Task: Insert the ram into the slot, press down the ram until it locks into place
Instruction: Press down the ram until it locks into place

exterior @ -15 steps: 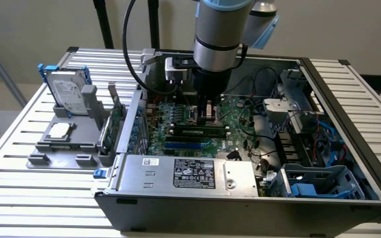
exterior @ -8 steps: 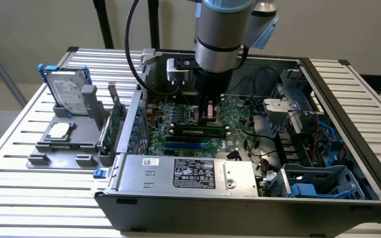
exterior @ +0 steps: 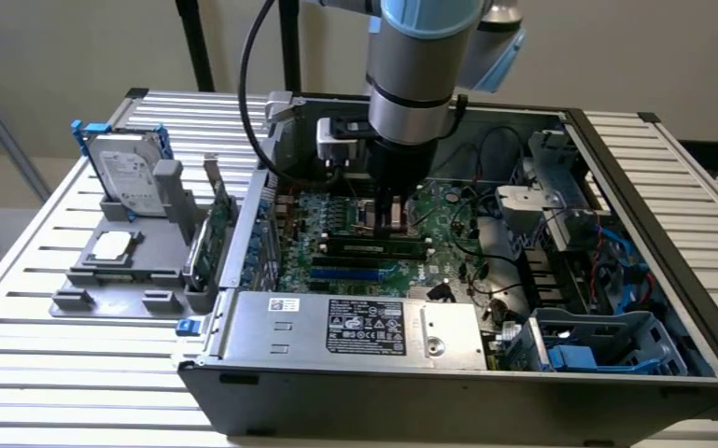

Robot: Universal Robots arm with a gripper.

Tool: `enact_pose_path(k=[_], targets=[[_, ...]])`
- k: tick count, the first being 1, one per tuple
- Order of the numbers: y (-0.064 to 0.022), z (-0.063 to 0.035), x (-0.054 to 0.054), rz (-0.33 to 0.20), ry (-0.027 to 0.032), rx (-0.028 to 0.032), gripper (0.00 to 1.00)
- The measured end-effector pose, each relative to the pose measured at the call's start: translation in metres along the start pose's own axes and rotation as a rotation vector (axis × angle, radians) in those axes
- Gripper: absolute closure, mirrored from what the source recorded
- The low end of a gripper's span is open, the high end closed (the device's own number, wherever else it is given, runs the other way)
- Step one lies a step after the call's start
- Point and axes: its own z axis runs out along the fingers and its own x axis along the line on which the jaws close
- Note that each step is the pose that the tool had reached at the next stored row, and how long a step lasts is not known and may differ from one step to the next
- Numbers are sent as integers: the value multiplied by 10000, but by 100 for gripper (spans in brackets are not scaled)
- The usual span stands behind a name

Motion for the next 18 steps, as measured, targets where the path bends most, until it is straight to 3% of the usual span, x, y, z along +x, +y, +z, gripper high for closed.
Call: enact_pose_path(k=[8, 10, 12, 18], targets=[[-3, 123, -4, 145, 15, -7, 89], [-4, 114, -7, 164, 14, -18, 89], [-8, 53, -14, 174, -28, -34, 89], [-35, -212, -14, 192, -2, -156, 89]])
